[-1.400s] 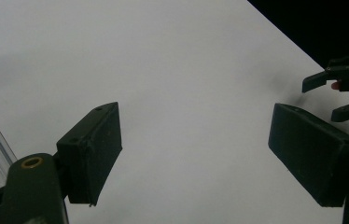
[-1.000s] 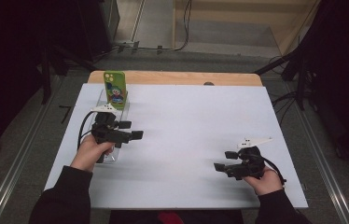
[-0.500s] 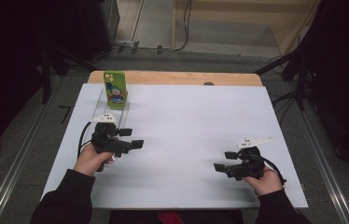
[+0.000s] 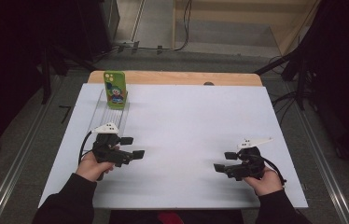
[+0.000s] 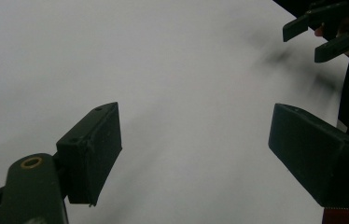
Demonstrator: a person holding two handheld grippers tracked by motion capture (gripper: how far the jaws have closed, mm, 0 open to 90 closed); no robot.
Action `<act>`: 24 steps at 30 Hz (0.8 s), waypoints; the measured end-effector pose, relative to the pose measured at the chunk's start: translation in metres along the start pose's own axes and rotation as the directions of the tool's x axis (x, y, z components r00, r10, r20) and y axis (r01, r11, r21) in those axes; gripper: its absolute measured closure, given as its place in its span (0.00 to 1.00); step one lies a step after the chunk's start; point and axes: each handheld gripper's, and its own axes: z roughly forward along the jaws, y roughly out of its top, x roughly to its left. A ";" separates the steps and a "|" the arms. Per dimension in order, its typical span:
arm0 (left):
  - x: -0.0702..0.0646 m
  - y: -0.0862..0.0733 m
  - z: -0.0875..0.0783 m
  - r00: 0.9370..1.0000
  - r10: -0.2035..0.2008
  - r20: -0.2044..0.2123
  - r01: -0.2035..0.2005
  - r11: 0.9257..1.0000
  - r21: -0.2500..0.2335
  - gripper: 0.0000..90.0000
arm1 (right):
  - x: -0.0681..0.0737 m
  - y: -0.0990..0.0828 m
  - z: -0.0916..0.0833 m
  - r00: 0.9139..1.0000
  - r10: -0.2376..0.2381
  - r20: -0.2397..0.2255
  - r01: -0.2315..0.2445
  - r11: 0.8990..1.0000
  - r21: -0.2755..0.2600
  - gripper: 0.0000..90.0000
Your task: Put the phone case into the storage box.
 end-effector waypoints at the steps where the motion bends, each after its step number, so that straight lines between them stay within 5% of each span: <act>1: -0.001 -0.001 0.000 1.000 0.002 0.000 -0.002 1.000 0.000 0.20 | 0.000 0.000 0.000 1.000 0.000 0.000 0.000 1.000 0.001 0.26; 24: -0.016 -0.030 -0.007 0.998 0.070 0.001 -0.070 0.997 0.040 0.20 | -0.001 -0.001 0.000 1.000 0.002 -0.004 -0.002 1.000 0.000 0.26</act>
